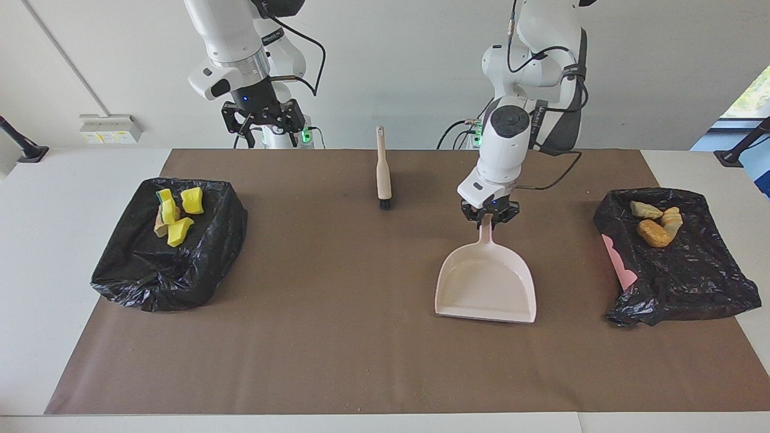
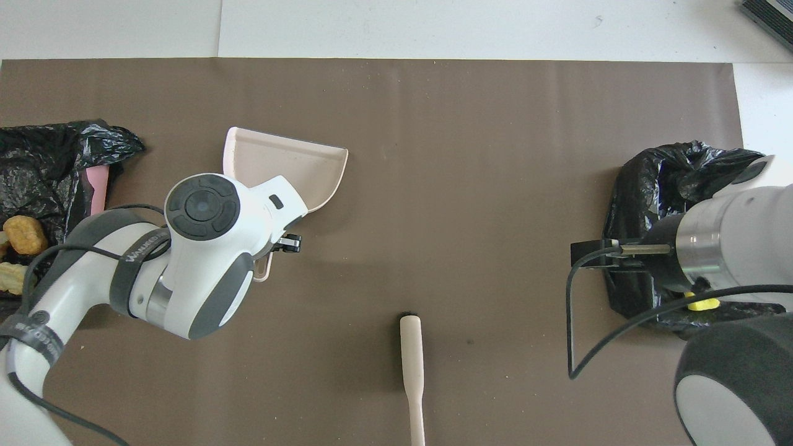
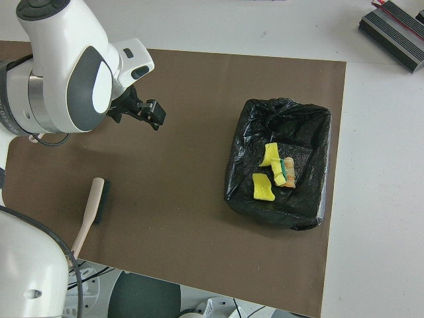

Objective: Sweep and dump trash in bin
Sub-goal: 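Bring the empty dustpan back while the right gripper sets the brush down, then lower the dustpan onto the mat and open the left gripper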

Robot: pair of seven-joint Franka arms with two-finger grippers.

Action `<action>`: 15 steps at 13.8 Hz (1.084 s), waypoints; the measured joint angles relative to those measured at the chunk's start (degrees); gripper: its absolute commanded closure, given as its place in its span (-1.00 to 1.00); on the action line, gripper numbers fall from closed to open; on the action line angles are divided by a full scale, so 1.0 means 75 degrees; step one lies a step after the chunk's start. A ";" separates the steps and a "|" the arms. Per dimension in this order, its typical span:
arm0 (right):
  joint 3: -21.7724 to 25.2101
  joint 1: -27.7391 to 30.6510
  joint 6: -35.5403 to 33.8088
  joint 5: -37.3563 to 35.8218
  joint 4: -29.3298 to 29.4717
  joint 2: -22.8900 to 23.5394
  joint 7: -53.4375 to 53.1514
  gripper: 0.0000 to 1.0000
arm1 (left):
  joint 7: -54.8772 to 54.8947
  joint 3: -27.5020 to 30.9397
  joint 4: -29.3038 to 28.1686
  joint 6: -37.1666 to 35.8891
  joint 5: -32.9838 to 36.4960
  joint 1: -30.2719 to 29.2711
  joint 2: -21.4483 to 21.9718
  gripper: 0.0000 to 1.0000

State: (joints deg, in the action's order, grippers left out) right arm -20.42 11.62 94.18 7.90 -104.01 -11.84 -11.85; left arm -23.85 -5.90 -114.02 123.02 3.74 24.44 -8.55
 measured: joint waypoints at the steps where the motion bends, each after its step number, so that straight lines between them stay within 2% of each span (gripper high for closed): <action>1: 0.0041 0.0001 -0.0022 -0.0001 0.0023 0.0000 0.0002 -1.00 | -0.0166 0.0004 0.0215 0.0002 -0.0208 0.0197 -0.0085 1.00; 5: 0.0219 0.0010 -0.0065 -0.0004 0.0061 0.0000 0.0341 -1.00 | -0.0535 0.0025 0.0942 0.0002 -0.0741 0.0706 -0.0358 1.00; 10: 0.0797 -0.0016 -0.0065 -0.0240 0.0093 0.0034 0.1243 -1.00 | -0.0906 0.0026 0.1967 0.0005 -0.0756 0.1044 -0.1161 1.00; 15: 0.2230 -0.1006 -0.0065 -0.0904 0.0413 0.0081 0.1521 -1.00 | -0.0912 0.0032 0.2192 0.0005 -0.0756 0.1084 -0.1371 1.00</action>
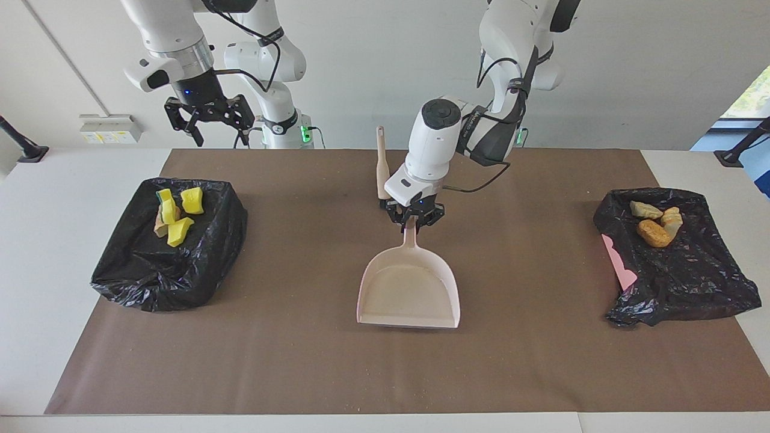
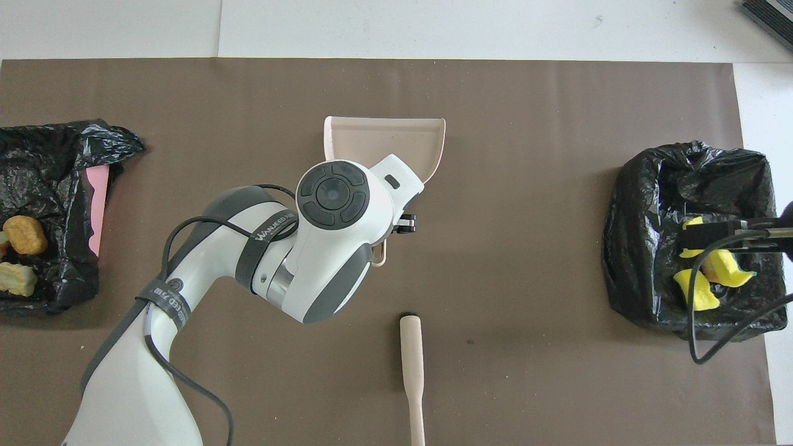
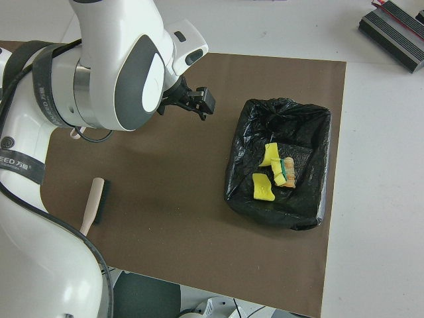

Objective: Sweep and dump trash in bin
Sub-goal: 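Lower the dustpan onto the mat and open the left gripper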

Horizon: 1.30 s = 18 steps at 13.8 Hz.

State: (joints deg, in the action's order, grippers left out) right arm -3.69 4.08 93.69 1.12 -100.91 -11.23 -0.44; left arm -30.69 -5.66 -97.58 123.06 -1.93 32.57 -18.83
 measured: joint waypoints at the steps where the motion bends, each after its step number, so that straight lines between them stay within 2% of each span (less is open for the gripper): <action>1: 0.0122 -0.0088 0.0000 -0.0076 0.0049 0.0047 0.0136 -1.00 | 0.0000 0.0000 0.0012 0.0000 0.0000 0.0001 0.0000 1.00; 5: 0.0540 -0.0513 -0.0002 -0.0305 0.0728 0.0499 0.0261 -1.00 | -0.0002 -0.0007 0.0022 0.0114 0.0000 0.0037 -0.0125 1.00; 10: 0.0827 -0.0791 -0.0042 -0.0330 0.0861 0.0671 0.0261 -1.00 | -0.0197 -0.0009 0.0057 0.0282 -0.0004 0.0443 -0.0609 0.97; 13: 0.0863 -0.0797 -0.0150 -0.0330 0.0883 0.0671 0.0261 -1.00 | -0.0211 0.0010 0.0082 0.0415 -0.0005 0.0465 -0.0624 0.20; 14: 0.0865 -0.0797 -0.0207 -0.0330 0.0904 0.0670 0.0261 -1.00 | -0.0211 0.0019 0.0085 0.0424 -0.0005 0.0465 -0.0624 0.09; 17: 0.0864 -0.0798 -0.0528 -0.0329 0.0975 0.0670 0.0261 -1.00 | -0.0212 0.0020 0.0071 0.0421 -0.0006 0.0466 -0.0632 -0.02; 18: 0.0864 -0.0798 -0.0771 -0.0329 0.1018 0.0670 0.0261 -1.00 | -0.0212 0.0020 0.0071 0.0416 -0.0006 0.0466 -0.0638 -0.29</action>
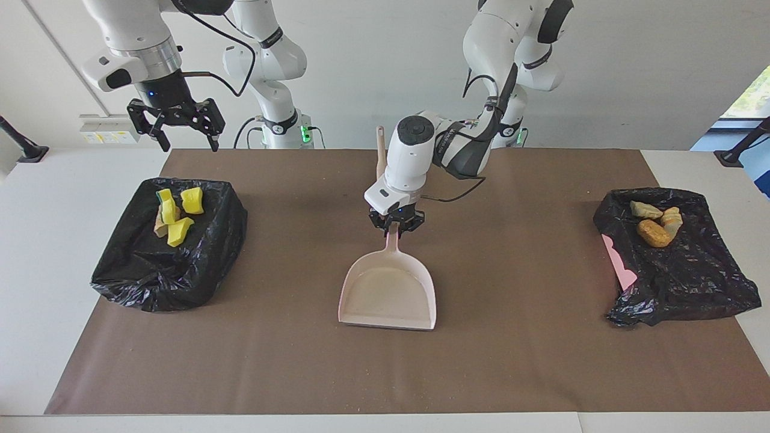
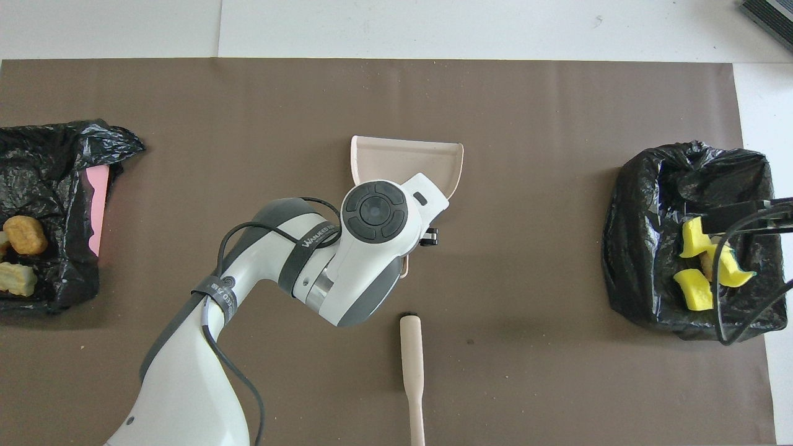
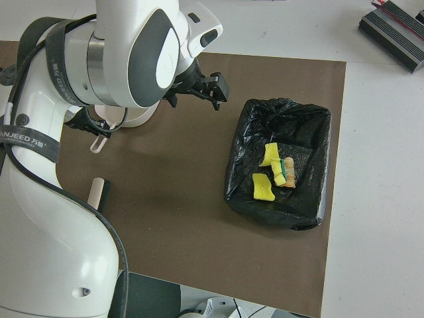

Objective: Sweep and dump trash in bin

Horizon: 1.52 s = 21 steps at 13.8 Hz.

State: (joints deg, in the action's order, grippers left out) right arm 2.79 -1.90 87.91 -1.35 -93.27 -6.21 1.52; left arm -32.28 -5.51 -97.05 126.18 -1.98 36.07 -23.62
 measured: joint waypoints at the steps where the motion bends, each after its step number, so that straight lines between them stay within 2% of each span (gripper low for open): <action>1: 0.0000 0.0000 -0.0306 0.0000 0.0085 -0.0004 0.0000 -1.00 | 0.0000 0.0000 0.0000 -0.0003 0.0000 0.0000 -0.0004 -0.48; 3: 0.0000 -0.0003 -0.0676 0.0000 0.0313 -0.0010 0.0000 -1.00 | 0.0000 0.0002 0.0004 -0.0004 0.0000 0.0001 -0.0003 -1.00; 6: 0.0000 -0.0024 -0.0960 0.0006 0.0474 -0.0013 0.0000 -1.00 | 0.0006 0.0087 0.0038 -0.0328 0.0029 -0.0001 0.0133 -1.00; 9: 0.0059 -0.0026 -0.0960 0.0006 0.0472 -0.0027 0.0000 -1.00 | 0.0114 0.0230 0.0077 -0.1386 0.0437 -0.0250 0.0704 -1.00; 16: 0.0077 -0.0090 -0.0961 0.0006 0.0451 -0.0031 0.0000 -1.00 | 0.2285 0.0302 -0.0410 -0.2575 0.0628 -0.2112 0.2612 -1.00; 21: 0.0087 -0.0246 -0.0961 0.0006 0.0451 -0.0059 0.0000 -1.00 | 0.3849 0.0351 -0.0273 -0.3840 0.0622 -0.3340 0.3787 -1.00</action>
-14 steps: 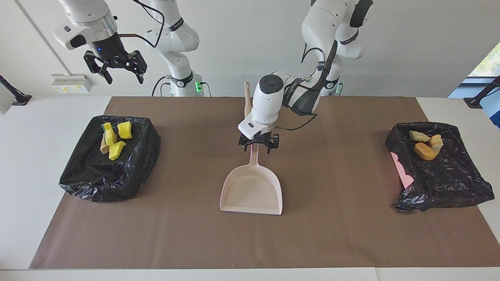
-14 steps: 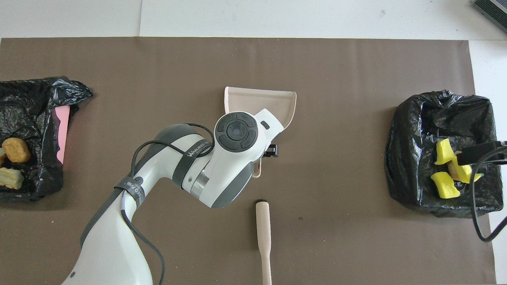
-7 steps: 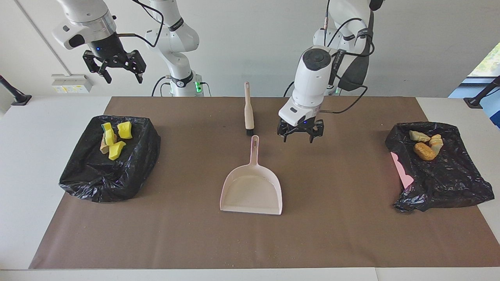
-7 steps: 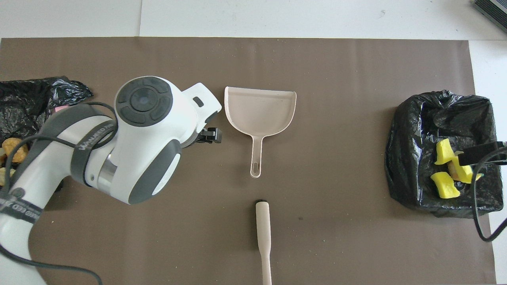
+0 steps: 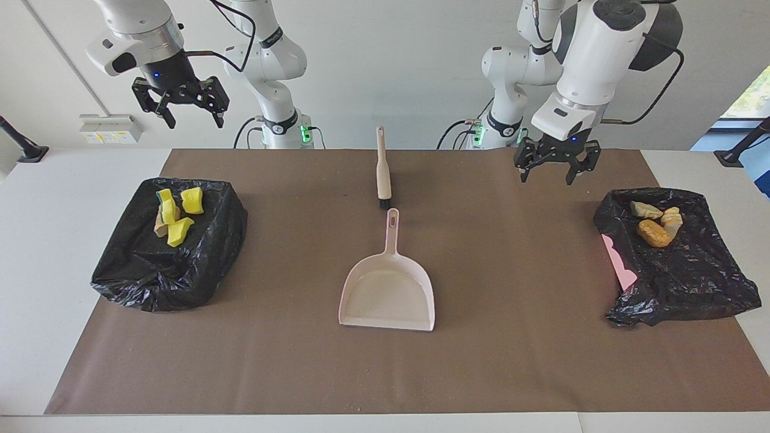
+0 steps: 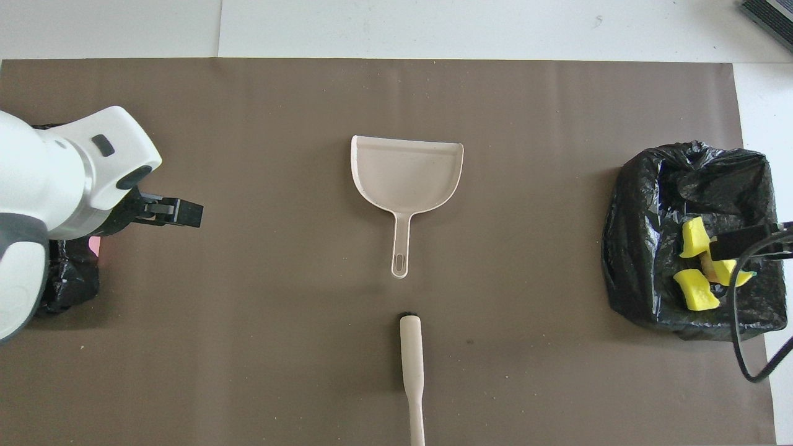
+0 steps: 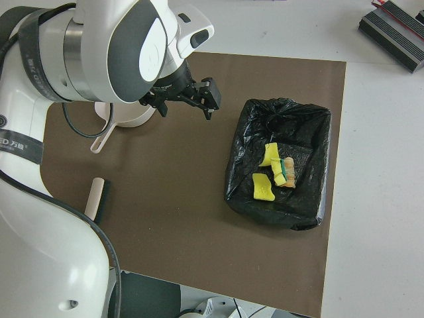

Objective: Sweep and dump trash in bin

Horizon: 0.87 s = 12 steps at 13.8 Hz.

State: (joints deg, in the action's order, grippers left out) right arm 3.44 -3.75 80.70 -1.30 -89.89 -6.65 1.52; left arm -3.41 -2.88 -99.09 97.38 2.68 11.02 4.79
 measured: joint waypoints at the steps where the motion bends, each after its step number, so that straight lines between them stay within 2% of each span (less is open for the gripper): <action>1: 0.0002 -0.0020 0.0000 0.0000 0.0000 -0.0013 0.0000 -1.00 | 0.0310 0.0009 0.0206 -0.0361 -0.0025 -0.0220 0.0105 -1.00; 4: 0.0013 -0.0036 0.0000 0.0000 -0.0005 -0.0029 0.0000 -1.00 | 0.1027 0.0050 0.1147 -0.1393 -0.0413 -0.0949 0.0179 -1.00; 6: 0.0023 -0.0036 0.0000 0.0000 -0.0018 -0.0029 0.0000 -1.00 | 0.1183 0.0068 0.1398 -0.1693 -0.0648 -0.1337 0.0164 -1.00; 8: 0.0036 -0.0036 0.0000 0.0000 -0.0023 -0.0029 0.0000 -1.00 | 0.1230 0.0073 0.1622 -0.1923 -0.0701 -0.1460 0.0054 -1.00; 12: 0.0058 -0.0034 0.0000 0.0000 -0.0025 -0.0029 0.0000 -1.00 | 0.1244 0.0063 0.2438 -0.2400 -0.0702 -0.1461 -0.0519 -1.00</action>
State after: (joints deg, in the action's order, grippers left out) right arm 3.87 -4.01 80.70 -1.30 -90.08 -6.87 1.52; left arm 5.92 -2.40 -80.81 79.39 -2.58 0.06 0.90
